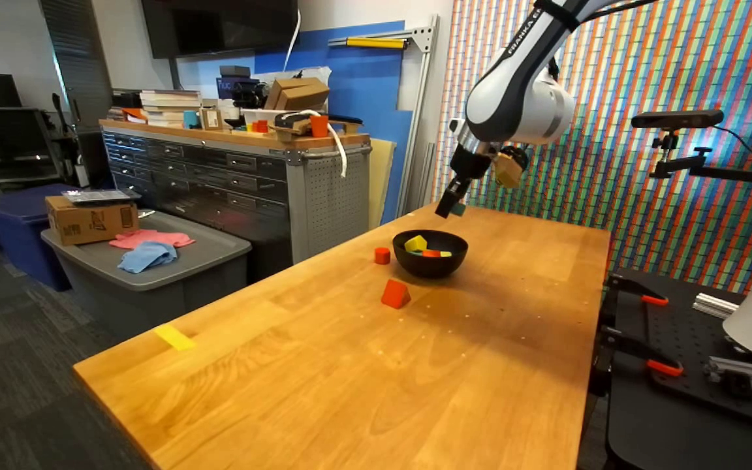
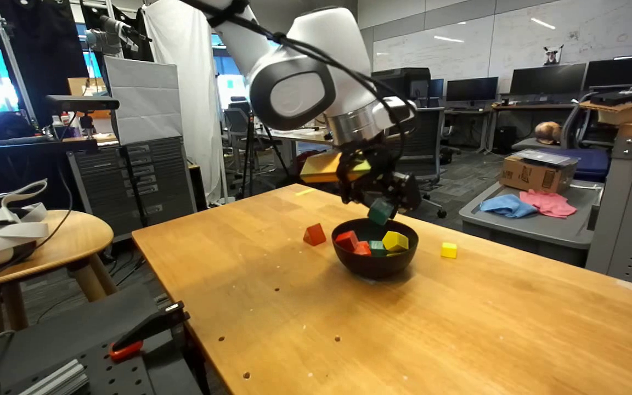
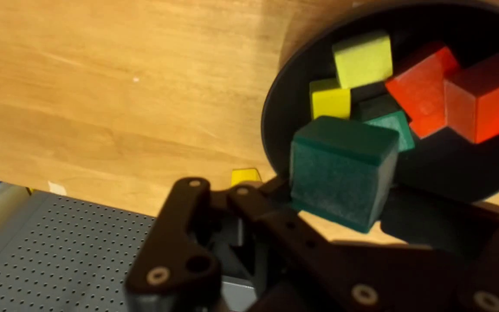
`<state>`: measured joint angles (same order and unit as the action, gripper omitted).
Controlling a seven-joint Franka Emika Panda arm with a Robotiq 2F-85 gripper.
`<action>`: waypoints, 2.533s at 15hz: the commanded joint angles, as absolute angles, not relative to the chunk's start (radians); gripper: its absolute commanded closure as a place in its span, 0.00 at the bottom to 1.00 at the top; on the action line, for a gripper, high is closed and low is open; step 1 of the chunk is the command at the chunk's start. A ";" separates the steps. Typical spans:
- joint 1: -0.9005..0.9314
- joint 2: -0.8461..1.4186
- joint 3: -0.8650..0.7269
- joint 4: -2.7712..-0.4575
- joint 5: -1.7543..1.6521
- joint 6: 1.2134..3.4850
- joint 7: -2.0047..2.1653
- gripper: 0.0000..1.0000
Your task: Put all the blocks one at a time in the bowl except the right yellow block farthest away from you
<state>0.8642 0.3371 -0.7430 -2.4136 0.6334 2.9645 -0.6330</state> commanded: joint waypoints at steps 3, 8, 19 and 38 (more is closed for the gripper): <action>0.900 0.396 -0.875 -2.101 0.358 2.524 -0.496 0.84; 0.467 0.351 -0.417 -1.913 0.030 2.299 -0.346 0.84; 0.077 0.483 -0.001 -1.824 -0.019 2.237 -0.317 0.84; 0.048 0.448 0.053 -1.930 -0.049 2.363 -0.317 0.00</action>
<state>0.0692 0.4470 0.0304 -1.9321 -0.0353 2.3648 -0.3265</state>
